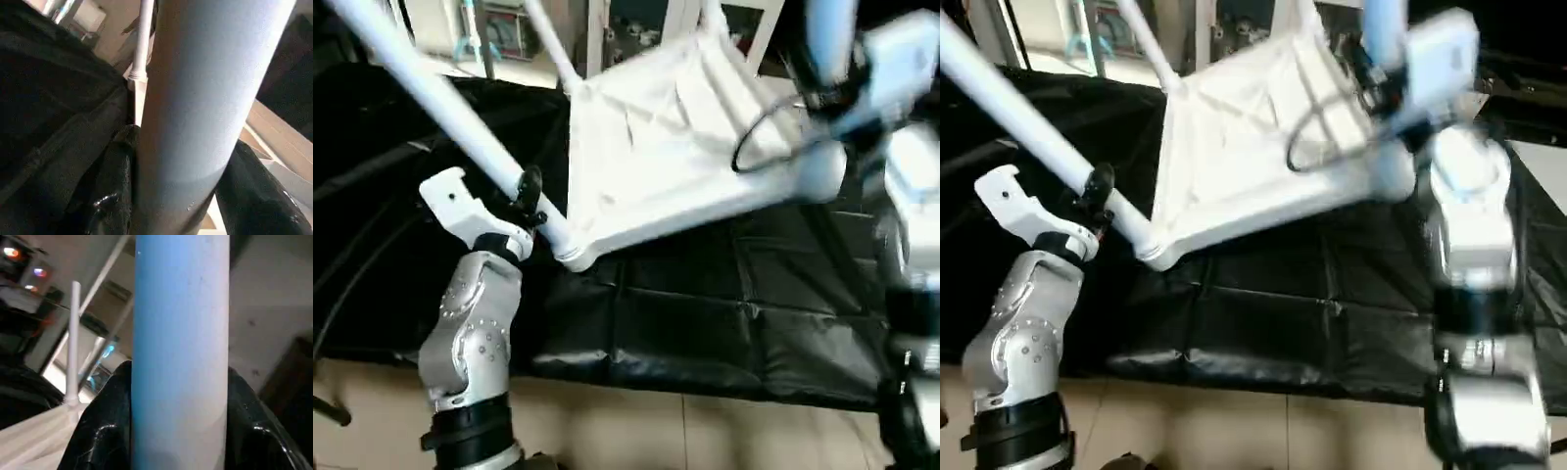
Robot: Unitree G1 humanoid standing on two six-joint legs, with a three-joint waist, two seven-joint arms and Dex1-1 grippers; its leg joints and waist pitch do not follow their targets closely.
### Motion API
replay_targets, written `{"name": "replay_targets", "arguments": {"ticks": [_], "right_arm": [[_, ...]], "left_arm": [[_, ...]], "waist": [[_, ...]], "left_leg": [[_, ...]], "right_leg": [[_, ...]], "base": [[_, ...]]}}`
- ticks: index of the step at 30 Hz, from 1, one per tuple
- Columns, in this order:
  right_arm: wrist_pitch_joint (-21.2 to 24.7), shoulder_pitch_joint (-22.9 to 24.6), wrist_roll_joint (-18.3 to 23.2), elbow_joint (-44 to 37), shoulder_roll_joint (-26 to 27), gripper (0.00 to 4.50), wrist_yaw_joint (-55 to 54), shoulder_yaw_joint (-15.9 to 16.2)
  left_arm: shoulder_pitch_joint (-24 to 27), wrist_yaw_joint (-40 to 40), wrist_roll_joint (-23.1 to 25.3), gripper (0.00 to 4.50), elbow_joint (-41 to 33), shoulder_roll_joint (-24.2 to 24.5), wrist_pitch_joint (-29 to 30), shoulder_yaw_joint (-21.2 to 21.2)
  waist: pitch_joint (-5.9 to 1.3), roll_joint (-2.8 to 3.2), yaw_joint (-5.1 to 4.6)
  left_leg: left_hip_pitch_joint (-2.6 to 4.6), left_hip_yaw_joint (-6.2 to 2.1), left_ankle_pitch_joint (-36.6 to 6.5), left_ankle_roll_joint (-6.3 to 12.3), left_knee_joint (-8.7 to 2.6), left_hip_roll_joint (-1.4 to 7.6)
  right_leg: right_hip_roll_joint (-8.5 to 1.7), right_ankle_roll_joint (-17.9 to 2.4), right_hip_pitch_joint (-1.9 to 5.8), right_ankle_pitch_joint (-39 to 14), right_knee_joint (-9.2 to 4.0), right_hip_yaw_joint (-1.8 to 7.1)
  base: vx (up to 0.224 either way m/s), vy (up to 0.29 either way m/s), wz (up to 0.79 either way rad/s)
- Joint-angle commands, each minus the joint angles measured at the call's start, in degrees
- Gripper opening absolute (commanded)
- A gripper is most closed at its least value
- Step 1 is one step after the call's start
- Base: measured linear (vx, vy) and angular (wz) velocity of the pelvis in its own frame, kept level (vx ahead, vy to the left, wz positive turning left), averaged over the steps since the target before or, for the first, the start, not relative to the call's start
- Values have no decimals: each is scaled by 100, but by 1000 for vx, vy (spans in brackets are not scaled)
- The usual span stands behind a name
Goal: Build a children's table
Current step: Flip table
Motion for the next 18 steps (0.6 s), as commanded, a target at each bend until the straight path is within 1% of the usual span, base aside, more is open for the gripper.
{"name": "replay_targets", "arguments": {"ticks": [1,2,3,4,5,6,7,8,9,10,11,13,14,15,16,17,18], "right_arm": [[-638,-295,155,-166,21,168,246,63],[-660,-441,155,-79,31,168,258,70],[-660,-441,155,-79,31,168,258,70],[-659,-651,185,61,57,168,276,63],[-658,-768,209,156,77,168,292,56],[-658,-768,209,156,77,203,292,56],[-649,-960,442,328,166,238,553,42],[-645,-971,466,338,176,238,579,39],[-618,-1024,587,381,227,240,711,25],[-597,-1065,682,414,271,246,815,10],[-614,-1113,773,444,342,259,855,-21],[-634,-1128,841,434,380,283,884,-44],[-634,-1128,841,434,380,283,884,-44],[-644,-1155,1182,204,536,287,922,-174],[-641,-1157,1206,186,545,299,925,-183],[-654,-1177,1321,51,591,312,909,-238],[-566,-1192,1532,-169,636,325,960,-293]], "left_arm": [[-26,331,-466,197,391,-452,150,192],[-68,398,-578,197,423,-529,155,263],[-68,398,-578,197,423,-529,155,263],[-101,432,-618,197,448,-578,157,283],[-120,441,-642,197,460,-602,168,293],[-120,441,-642,197,460,-602,168,293],[-147,562,-767,197,485,-729,177,368],[-147,571,-775,197,487,-736,177,371],[-147,617,-815,197,497,-766,177,383],[-145,654,-846,197,504,-783,175,388],[-143,710,-923,197,517,-808,165,426],[-134,750,-961,197,522,-831,150,450],[-134,750,-961,197,522,-831,150,450],[-104,740,-953,197,515,-819,149,421],[-102,738,-952,197,515,-818,149,418],[-88,727,-943,197,507,-808,155,400],[-73,716,-934,196,498,-800,161,381]], "waist": [[-403,-81,3],[-413,-82,0],[-415,-87,-6],[-417,-129,-3],[-422,-125,3],[-433,-123,3],[-446,-157,6],[-455,-145,-1],[-447,-160,-1],[-441,-154,8],[-431,-131,23],[-421,-135,44],[-418,-104,64],[-415,-105,58],[-418,-116,51],[-425,-128,51],[-417,-121,51]], "left_leg": [[87,-86,-105,459,-377,338],[87,-87,12,491,-363,331],[85,-83,43,510,-359,327],[78,-73,84,548,-346,329],[52,-80,135,575,-345,325],[56,-75,170,591,-331,325],[52,-66,290,634,-313,327],[44,-68,319,686,-301,330],[37,-59,289,721,-296,333],[47,-55,218,770,-293,344],[60,-56,180,781,-299,355],[73,-57,151,707,-314,368],[93,-66,142,615,-325,377],[91,-70,102,561,-336,382],[97,-74,-48,462,-352,389],[102,-84,-108,367,-360,392],[104,-81,-150,330,-369,388]], "right_leg": [[-383,-1225,219,180,-316,179],[-373,-1254,215,346,-290,176],[-368,-1279,213,395,-287,174],[-370,-1299,215,447,-284,175],[-382,-1300,236,455,-273,175],[-379,-1311,227,493,-262,175],[-366,-1316,221,640,-251,176],[-377,-1372,218,726,-227,171],[-376,-1380,212,730,-233,173],[-387,-1403,195,690,-230,176],[-376,-1423,175,593,-238,171],[-361,-1402,159,469,-251,161],[-347,-1359,144,450,-249,158],[-344,-1335,145,434,-252,154],[-352,-1268,152,382,-258,153],[-355,-1210,158,353,-262,144],[-355,-1186,153,336,-270,147]], "base": [[0,0,0],[0,0,0],[0,0,0],[0,0,0],[0,0,0],[0,0,0],[0,0,0],[0,0,0],[0,0,0],[0,0,0],[0,0,0],[0,0,0],[0,0,0],[0,0,0],[0,0,0],[0,0,0],[0,0,0]]}}
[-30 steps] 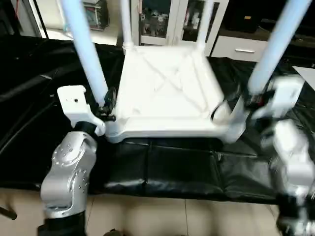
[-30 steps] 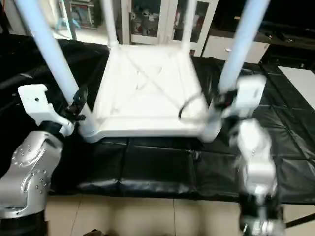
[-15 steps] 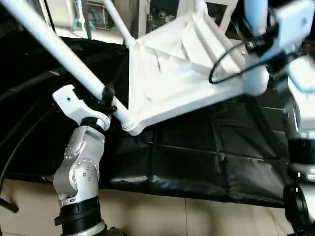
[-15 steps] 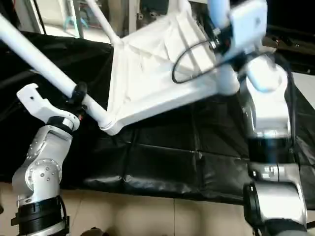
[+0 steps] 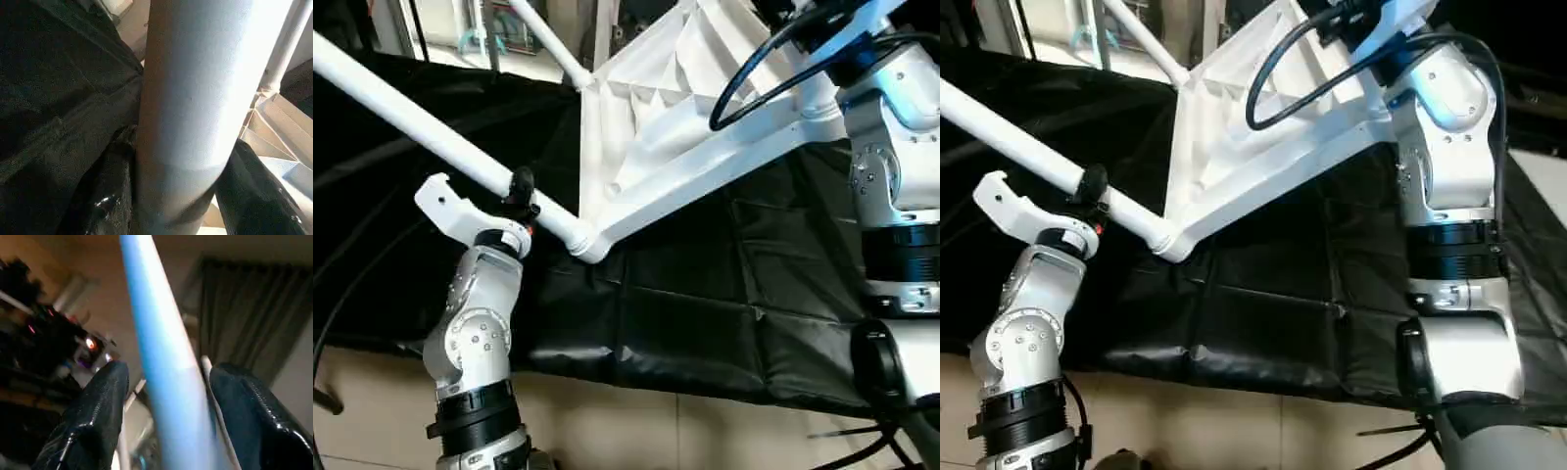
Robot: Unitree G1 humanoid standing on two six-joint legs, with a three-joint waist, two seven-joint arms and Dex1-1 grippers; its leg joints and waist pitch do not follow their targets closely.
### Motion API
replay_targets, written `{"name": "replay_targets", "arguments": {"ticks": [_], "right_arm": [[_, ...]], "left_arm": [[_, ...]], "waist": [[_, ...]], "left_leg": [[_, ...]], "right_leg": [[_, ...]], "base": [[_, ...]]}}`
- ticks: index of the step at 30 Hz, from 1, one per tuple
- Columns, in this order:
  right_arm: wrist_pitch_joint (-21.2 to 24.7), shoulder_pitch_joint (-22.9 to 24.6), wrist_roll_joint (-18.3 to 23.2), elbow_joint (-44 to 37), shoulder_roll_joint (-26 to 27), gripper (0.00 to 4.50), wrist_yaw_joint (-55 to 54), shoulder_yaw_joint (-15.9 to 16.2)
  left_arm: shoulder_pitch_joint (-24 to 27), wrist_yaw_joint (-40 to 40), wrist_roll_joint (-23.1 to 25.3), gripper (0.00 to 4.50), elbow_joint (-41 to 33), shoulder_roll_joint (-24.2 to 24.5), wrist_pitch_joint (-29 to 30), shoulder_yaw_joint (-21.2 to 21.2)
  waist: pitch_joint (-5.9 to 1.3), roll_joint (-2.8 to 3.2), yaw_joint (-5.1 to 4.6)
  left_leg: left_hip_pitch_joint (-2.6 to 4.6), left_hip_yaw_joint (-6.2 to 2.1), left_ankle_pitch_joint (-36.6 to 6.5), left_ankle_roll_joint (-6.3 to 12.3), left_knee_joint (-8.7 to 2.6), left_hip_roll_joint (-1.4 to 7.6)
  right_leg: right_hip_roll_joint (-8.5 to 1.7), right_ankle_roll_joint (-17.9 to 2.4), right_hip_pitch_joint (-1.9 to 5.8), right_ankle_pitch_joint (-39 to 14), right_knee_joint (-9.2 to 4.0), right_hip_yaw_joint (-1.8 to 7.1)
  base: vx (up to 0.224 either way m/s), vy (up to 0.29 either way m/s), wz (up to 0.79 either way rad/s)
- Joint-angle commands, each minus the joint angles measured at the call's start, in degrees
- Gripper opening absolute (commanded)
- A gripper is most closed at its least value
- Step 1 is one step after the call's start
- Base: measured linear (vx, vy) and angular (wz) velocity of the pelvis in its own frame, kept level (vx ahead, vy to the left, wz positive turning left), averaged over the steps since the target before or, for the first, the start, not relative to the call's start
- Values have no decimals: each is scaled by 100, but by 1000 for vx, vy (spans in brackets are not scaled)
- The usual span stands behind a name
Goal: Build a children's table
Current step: Flip table
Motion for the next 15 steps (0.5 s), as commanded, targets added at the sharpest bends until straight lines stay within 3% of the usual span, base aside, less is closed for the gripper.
{"name": "replay_targets", "arguments": {"ticks": [1,3,5,8,9,10,11,13,15], "right_arm": [[80,-87,407,-449,-50,325,89,-258],[121,-84,496,-541,-46,340,183,-249],[540,41,957,-942,-20,369,620,-89],[769,126,1138,-1149,-22,385,746,23],[1083,296,1283,-1422,-69,398,884,205],[1363,517,1362,-1682,-117,408,957,384],[1363,517,1362,-1682,-117,415,957,384],[1919,1114,1525,-2135,-167,432,885,670],[1943,1139,1532,-2154,-169,432,881,680]], "left_arm": [[201,124,-151,196,155,-651,105,22],[202,120,-163,196,155,-635,110,6],[178,198,-257,196,198,-585,101,-17],[173,234,-300,196,219,-560,92,-32],[172,264,-334,196,234,-546,86,-44],[171,281,-348,196,243,-540,83,-54],[171,281,-348,196,243,-540,83,-54],[166,309,-357,196,250,-539,72,-47],[166,310,-357,196,250,-539,72,-47]], "waist": [[-406,40,-36],[-397,41,-41],[-392,49,-45],[-381,41,-52],[-375,73,-52],[-369,44,-57],[-380,62,-47],[-388,61,-20],[-385,47,-36]], "left_leg": [[199,-110,-219,237,-443,367],[190,-106,-310,165,-451,356],[174,-111,-443,116,-461,351],[169,-110,-494,92,-470,346],[173,-119,-541,55,-478,343],[173,-117,-547,26,-484,351],[180,-127,-568,-15,-491,361],[203,-120,-471,-58,-484,359],[176,-128,-503,-107,-497,354]], "right_leg": [[-362,-1117,231,263,-277,150],[-359,-1037,234,245,-289,157],[-376,-969,243,112,-310,167],[-371,-938,242,-27,-334,170],[-369,-917,240,-113,-340,172],[-361,-892,230,-142,-357,172],[-382,-880,236,-178,-354,170],[-377,-862,222,-104,-354,171],[-380,-850,239,-139,-361,171]], "base": [[0,0,0],[0,0,0],[0,0,0],[0,0,0],[0,0,0],[0,0,0],[0,0,0],[0,0,0],[0,0,0]]}}
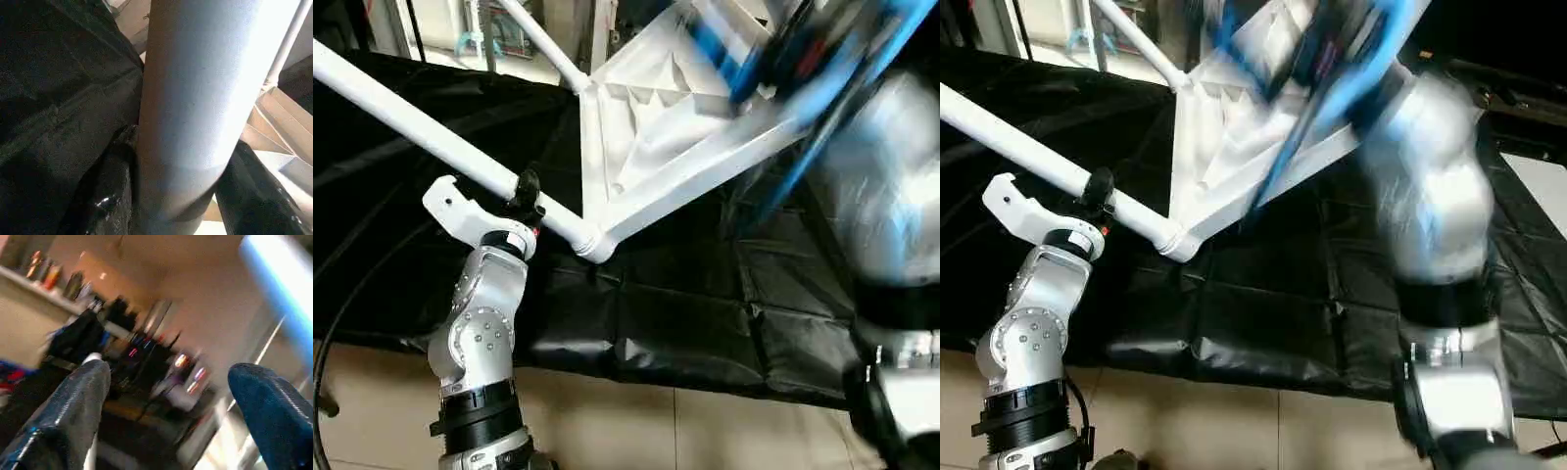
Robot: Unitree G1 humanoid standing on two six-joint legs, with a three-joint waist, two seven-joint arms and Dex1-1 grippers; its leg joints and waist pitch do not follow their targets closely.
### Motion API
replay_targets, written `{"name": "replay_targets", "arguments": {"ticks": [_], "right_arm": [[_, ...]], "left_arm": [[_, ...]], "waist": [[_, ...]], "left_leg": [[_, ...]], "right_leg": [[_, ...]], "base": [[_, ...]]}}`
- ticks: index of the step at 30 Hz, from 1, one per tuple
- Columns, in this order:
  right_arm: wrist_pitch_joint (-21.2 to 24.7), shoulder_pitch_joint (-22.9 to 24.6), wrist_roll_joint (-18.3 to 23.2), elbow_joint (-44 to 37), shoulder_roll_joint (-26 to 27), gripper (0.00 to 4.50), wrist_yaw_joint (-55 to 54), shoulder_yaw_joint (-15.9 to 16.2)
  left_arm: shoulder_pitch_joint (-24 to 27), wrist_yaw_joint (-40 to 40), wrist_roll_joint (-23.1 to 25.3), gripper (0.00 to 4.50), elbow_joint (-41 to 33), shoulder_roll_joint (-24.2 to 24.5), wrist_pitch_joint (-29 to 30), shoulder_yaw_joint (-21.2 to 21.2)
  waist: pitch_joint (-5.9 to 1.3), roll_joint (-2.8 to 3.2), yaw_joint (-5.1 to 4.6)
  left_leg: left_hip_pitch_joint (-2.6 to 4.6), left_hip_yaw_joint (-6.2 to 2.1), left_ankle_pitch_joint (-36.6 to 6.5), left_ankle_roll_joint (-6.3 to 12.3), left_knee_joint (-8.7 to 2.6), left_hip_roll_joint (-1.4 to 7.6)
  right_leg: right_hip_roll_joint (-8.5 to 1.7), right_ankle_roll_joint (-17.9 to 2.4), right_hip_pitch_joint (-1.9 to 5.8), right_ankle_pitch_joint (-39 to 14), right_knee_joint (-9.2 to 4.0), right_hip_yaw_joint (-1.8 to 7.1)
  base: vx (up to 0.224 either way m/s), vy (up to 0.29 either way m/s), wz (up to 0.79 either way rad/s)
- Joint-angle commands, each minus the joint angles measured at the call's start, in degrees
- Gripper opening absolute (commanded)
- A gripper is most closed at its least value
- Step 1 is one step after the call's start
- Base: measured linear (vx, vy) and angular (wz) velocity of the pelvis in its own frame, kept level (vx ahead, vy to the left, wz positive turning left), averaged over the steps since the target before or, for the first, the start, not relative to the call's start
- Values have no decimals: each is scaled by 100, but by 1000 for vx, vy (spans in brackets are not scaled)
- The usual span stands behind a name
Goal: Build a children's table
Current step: Flip table
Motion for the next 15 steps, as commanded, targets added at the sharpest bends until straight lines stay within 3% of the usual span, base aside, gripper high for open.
{"name": "replay_targets", "arguments": {"ticks": [1,5,7,8,10,11,15], "right_arm": [[303,336,45,-277,14,448,-271,33],[510,1623,-245,-175,545,450,-1228,17],[706,2282,-196,-165,577,450,-1330,25],[798,2531,-230,-171,563,450,-1404,25],[976,2726,-194,-214,530,450,-1473,40],[1216,3137,-513,-307,532,450,-2001,-1],[1414,3487,-538,-383,943,450,-2848,-414]], "left_arm": [[171,173,-235,196,155,-523,84,30],[178,209,-251,196,159,-468,101,44],[192,240,-276,196,137,-430,121,27],[198,252,-282,196,137,-422,123,21],[202,257,-291,196,146,-410,120,17],[208,267,-303,196,162,-398,109,-4],[211,278,-302,196,161,-396,114,-30]], "waist": [[-389,53,-6],[-388,77,-4],[-387,100,18],[-382,61,0],[-369,58,-6],[-356,62,-13],[-343,61,-53]], "left_leg": [[158,-135,-495,-105,-497,334],[151,-133,-558,-275,-525,325],[167,-137,-720,-346,-537,324],[140,-154,-837,-367,-554,325],[129,-157,-892,-359,-556,319],[130,-158,-922,-374,-559,322],[139,-168,-1243,-474,-579,314]], "right_leg": [[-390,-852,226,-207,-355,173],[-390,-744,199,-252,-382,178],[-382,-720,204,-328,-389,173],[-378,-701,228,-396,-395,166],[-383,-645,228,-491,-410,169],[-397,-576,215,-631,-430,178],[-398,-442,161,-1175,-478,180]], "base": [[0,0,0],[0,0,0],[0,0,0],[0,0,0],[0,0,0],[0,0,0],[0,0,0]]}}
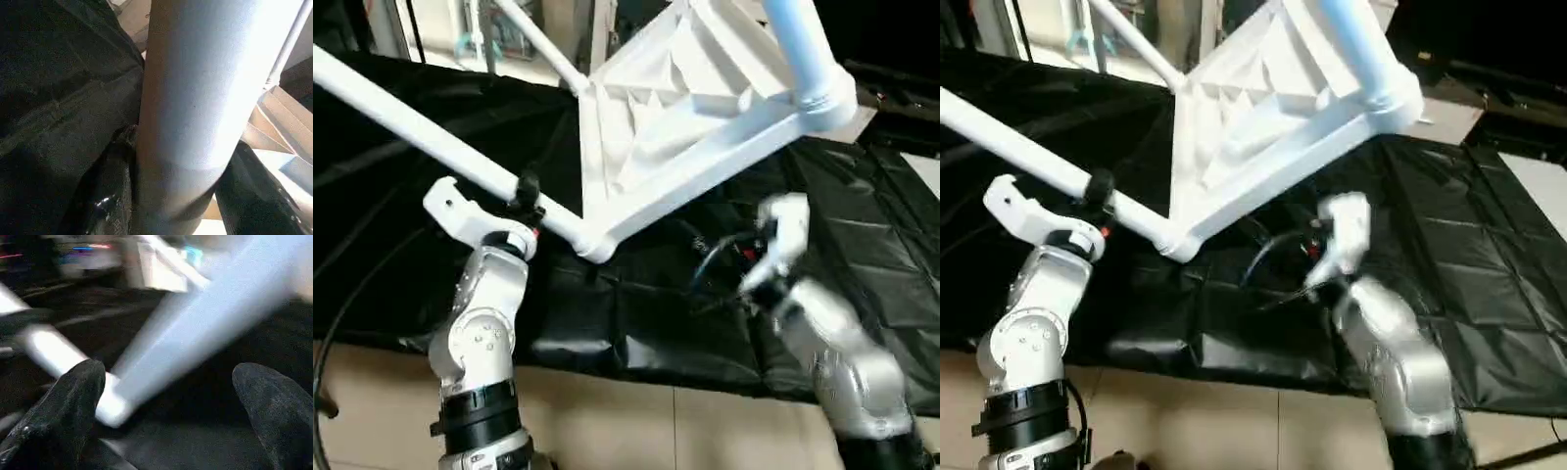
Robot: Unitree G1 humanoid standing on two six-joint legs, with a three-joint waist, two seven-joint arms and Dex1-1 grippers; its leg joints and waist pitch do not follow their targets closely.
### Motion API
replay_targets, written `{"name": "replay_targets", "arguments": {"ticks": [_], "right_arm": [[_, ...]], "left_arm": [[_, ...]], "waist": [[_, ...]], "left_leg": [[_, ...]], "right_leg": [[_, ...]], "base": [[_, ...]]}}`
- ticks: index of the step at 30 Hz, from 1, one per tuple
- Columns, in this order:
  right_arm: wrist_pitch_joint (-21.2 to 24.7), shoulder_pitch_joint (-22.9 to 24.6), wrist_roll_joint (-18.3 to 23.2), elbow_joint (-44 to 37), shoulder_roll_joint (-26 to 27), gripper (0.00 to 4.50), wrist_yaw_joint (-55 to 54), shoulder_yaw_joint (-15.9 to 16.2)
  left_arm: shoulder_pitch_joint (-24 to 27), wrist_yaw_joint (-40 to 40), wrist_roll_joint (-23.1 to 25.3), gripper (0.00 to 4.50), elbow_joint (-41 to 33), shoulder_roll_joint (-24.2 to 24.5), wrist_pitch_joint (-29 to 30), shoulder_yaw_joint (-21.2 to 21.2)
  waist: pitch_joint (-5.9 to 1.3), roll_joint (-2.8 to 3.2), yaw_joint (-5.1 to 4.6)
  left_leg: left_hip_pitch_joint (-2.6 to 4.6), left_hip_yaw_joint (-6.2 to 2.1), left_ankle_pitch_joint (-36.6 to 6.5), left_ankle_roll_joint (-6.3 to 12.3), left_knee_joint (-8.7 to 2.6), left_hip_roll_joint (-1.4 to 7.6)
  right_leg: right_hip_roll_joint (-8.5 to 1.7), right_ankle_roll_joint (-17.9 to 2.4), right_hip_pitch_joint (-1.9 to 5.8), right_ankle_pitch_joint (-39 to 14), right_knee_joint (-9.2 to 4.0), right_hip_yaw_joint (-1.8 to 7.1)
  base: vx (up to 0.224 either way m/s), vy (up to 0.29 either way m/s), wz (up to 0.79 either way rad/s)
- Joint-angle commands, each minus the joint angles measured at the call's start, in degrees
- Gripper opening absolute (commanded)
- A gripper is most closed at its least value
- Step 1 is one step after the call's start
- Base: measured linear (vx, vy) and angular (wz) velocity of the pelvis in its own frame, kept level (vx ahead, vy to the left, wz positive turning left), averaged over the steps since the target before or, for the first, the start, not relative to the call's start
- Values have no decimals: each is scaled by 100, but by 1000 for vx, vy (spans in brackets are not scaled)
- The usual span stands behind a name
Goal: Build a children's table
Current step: Flip table
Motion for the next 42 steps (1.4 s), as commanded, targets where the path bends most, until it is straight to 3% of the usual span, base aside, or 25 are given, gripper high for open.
{"name": "replay_targets", "arguments": {"ticks": [1,3,5,7,8,10,13,16,18,21,26,30,34,42], "right_arm": [[20,-33,-66,-116,71,450,-382,-295],[-95,-142,-23,31,229,450,-639,-467],[-209,-510,149,457,409,450,-904,-743],[-214,-677,282,611,478,450,-947,-836],[-234,-807,354,713,525,450,-926,-887],[-224,-1087,593,912,637,450,-781,-1000],[-282,-1507,712,1314,742,450,-640,-1100],[-284,-1992,865,1871,820,450,-386,-1224],[-285,-2030,882,1917,820,450,-363,-1230],[-505,-2337,723,2382,793,450,-349,-1250],[-777,-2770,604,3011,778,450,-339,-1377],[-938,-2978,689,3326,789,417,-229,-1501],[-895,-3062,774,3485,800,378,-238,-1590],[-807,-3155,965,3630,859,296,-108,-1714]], "left_arm": [[199,158,-230,196,154,-395,108,-14],[198,171,-245,196,157,-388,110,-25],[185,177,-256,196,170,-386,121,-45],[183,178,-266,196,177,-378,126,-53],[183,178,-270,196,180,-376,125,-54],[180,179,-269,196,189,-376,125,-61],[179,186,-288,195,184,-360,134,-50],[194,203,-296,195,161,-349,143,-59],[197,204,-299,195,154,-347,145,-61],[236,210,-320,195,104,-333,163,-68],[263,232,-335,195,87,-327,166,-79],[276,245,-344,195,74,-327,178,-90],[276,256,-356,195,76,-314,183,-93],[283,259,-364,195,79,-306,186,-112]], "waist": [[-338,79,-29],[-329,78,-68],[-336,118,-98],[-336,109,-112],[-340,132,-103],[-363,106,-99],[-374,126,-78],[-364,97,-84],[-369,124,-65],[-379,121,-64],[-380,108,-60],[-383,122,-59],[-388,117,-56],[-384,135,-55]], "left_leg": [[137,-176,-1344,-479,-570,319],[138,-180,-1470,-506,-574,319],[143,-185,-1542,-542,-574,307],[134,-178,-1543,-545,-569,303],[143,-168,-1467,-529,-560,302],[129,-164,-1242,-476,-553,306],[128,-144,-953,-404,-537,302],[140,-125,-1010,-417,-537,305],[144,-131,-957,-412,-540,313],[138,-123,-781,-451,-539,306],[134,-114,-839,-458,-537,303],[146,-108,-853,-436,-535,308],[139,-106,-750,-396,-533,304],[147,-110,-892,-402,-544,314]], "right_leg": [[-394,-471,154,-1228,-464,175],[-395,-427,139,-1325,-477,174],[-393,-406,125,-1391,-472,174],[-390,-393,124,-1395,-480,176],[-382,-402,118,-1227,-465,181],[-377,-455,146,-853,-424,174],[-370,-552,169,-417,-379,169],[-371,-616,155,-565,-396,164],[-381,-606,166,-531,-385,166],[-372,-640,182,-290,-363,154],[-388,-656,193,-417,-367,160],[-382,-682,178,-404,-367,156],[-377,-726,191,-247,-352,153],[-385,-740,179,-422,-370,155]], "base": [[0,0,0],[0,0,0],[0,0,0],[0,0,0],[0,0,0],[0,0,0],[0,0,0],[0,0,0],[0,0,0],[0,0,0],[0,0,0],[0,0,0],[0,0,0],[0,0,0]]}}
